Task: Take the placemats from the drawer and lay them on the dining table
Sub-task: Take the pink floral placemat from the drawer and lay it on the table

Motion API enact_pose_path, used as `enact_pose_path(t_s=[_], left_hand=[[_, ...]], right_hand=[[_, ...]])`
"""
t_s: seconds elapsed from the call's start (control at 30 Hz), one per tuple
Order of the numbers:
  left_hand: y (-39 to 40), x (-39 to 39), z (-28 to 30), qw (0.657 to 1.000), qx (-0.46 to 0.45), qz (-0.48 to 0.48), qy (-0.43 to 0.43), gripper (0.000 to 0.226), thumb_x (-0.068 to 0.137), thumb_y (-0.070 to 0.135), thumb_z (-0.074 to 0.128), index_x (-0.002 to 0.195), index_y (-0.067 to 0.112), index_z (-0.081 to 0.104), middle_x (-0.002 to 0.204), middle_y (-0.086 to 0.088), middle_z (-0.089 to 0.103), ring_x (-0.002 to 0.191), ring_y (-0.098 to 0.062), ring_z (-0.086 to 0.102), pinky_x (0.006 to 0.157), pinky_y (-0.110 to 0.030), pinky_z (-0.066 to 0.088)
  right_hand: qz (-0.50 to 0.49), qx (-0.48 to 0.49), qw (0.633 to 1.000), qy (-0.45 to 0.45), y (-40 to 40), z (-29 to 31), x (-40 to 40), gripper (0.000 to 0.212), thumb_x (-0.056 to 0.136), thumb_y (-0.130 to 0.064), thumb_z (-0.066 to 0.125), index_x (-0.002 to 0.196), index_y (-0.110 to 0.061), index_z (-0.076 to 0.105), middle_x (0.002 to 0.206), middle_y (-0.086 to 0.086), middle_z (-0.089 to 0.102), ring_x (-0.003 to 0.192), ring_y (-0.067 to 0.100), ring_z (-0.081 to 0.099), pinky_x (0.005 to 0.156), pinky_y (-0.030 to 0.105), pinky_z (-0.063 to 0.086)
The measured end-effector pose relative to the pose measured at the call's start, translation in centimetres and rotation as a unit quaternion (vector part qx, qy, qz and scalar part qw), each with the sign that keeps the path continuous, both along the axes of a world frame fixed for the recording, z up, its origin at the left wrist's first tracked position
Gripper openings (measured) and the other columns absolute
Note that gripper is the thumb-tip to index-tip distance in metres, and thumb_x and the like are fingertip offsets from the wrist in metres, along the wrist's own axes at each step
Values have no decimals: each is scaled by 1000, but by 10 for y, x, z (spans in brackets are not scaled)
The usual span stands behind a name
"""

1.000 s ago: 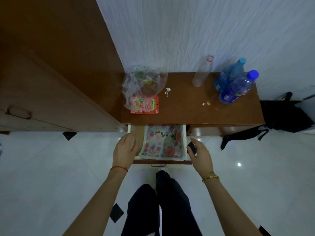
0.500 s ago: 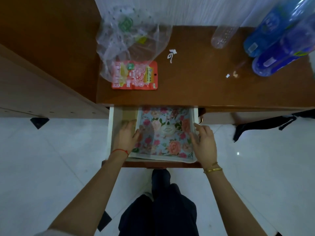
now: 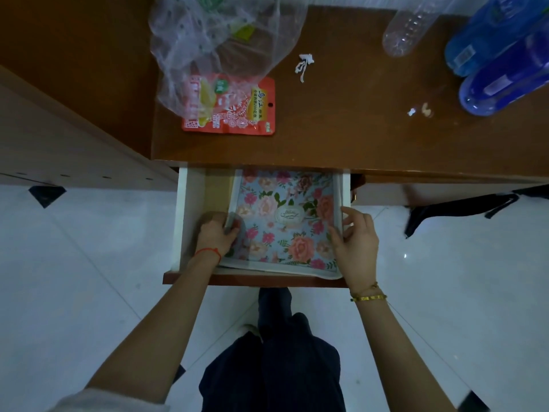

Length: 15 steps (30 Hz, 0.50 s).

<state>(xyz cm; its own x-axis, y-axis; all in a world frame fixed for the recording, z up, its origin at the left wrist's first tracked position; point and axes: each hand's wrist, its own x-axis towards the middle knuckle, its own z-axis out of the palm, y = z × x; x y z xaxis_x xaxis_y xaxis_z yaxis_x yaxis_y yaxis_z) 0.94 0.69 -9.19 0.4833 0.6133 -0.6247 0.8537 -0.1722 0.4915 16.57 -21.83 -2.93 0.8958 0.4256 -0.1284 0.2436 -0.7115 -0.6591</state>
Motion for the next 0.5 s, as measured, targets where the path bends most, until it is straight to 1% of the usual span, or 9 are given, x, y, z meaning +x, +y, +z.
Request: enact_pose_path(t_s=[0.07, 0.1, 0.13, 0.2, 0.23, 0.3, 0.37, 0.43, 0.5], left_hand=[[1, 0, 4, 999, -14, 29, -17, 35, 90, 23, 63, 118, 3, 60, 112, -15, 65, 93, -26, 62, 78, -22, 43], [0, 0, 7, 998, -23, 49, -31, 33, 91, 24, 62, 117, 3, 61, 109, -15, 66, 87, -21, 62, 75, -19, 43], [1, 0, 10, 996, -27, 67, -46, 33, 91, 25, 62, 116, 3, 62, 108, -15, 66, 85, -19, 62, 73, -18, 43], [1, 0, 18, 994, -32, 82, -69, 34, 92, 24, 60, 119, 2, 61, 113, -17, 65, 95, -24, 61, 78, -21, 42], [1, 0, 23, 993, -39, 83, -78, 35, 93, 23, 59, 122, 3, 60, 116, -16, 64, 99, -26, 59, 81, -24, 41], [2, 0, 33, 990, -55, 90, -92, 38, 94, 27, 58, 125, 6, 56, 115, -10, 62, 99, -22, 56, 83, -27, 41], [3, -1, 46, 989, -60, 94, -98, 39, 93, 31, 58, 127, 11, 52, 110, -4, 59, 96, -17, 54, 80, -27, 43], [3, -4, 59, 986, -77, 101, -104, 38, 94, 30, 58, 127, 13, 48, 107, 0, 57, 93, -16, 55, 71, -23, 46], [1, -10, 75, 985, -87, 104, -108, 36, 94, 28, 57, 125, 15, 45, 103, 3, 55, 89, -15, 55, 63, -17, 44]], right_hand=[[1, 12, 1000, 21, -1, 0, 1, 43, 83, -10, 73, 123, -9, 57, 96, 0, 54, 74, 14, 52, 67, -1, 37], [0, 18, 999, 35, -1, 1, 1, 45, 82, -10, 73, 124, -10, 56, 92, -1, 55, 72, 13, 53, 66, 0, 37], [0, 21, 999, 45, -2, 2, 1, 46, 82, -10, 73, 125, -10, 56, 87, -3, 55, 70, 10, 52, 65, 1, 38], [4, 20, 998, 55, -3, 4, 1, 46, 83, -9, 73, 126, -8, 56, 79, -5, 53, 67, 3, 52, 63, -1, 38], [7, 19, 998, 56, -4, 5, 1, 44, 84, -8, 72, 125, -6, 56, 78, -4, 52, 67, 2, 51, 63, -1, 37], [9, 21, 998, 55, -5, 8, 0, 40, 86, -6, 69, 124, -3, 57, 84, 0, 54, 69, 5, 52, 65, -2, 37], [10, 24, 998, 58, -6, 13, -1, 36, 89, -6, 64, 124, -6, 58, 94, 1, 54, 76, 10, 54, 68, -1, 39], [4, 26, 997, 66, -8, 19, -1, 35, 92, -6, 59, 127, -9, 56, 101, 3, 53, 84, 14, 55, 70, 1, 39], [-5, 30, 996, 85, -10, 30, -3, 35, 94, -6, 55, 128, -11, 55, 103, 5, 55, 85, 16, 56, 70, 3, 40]])
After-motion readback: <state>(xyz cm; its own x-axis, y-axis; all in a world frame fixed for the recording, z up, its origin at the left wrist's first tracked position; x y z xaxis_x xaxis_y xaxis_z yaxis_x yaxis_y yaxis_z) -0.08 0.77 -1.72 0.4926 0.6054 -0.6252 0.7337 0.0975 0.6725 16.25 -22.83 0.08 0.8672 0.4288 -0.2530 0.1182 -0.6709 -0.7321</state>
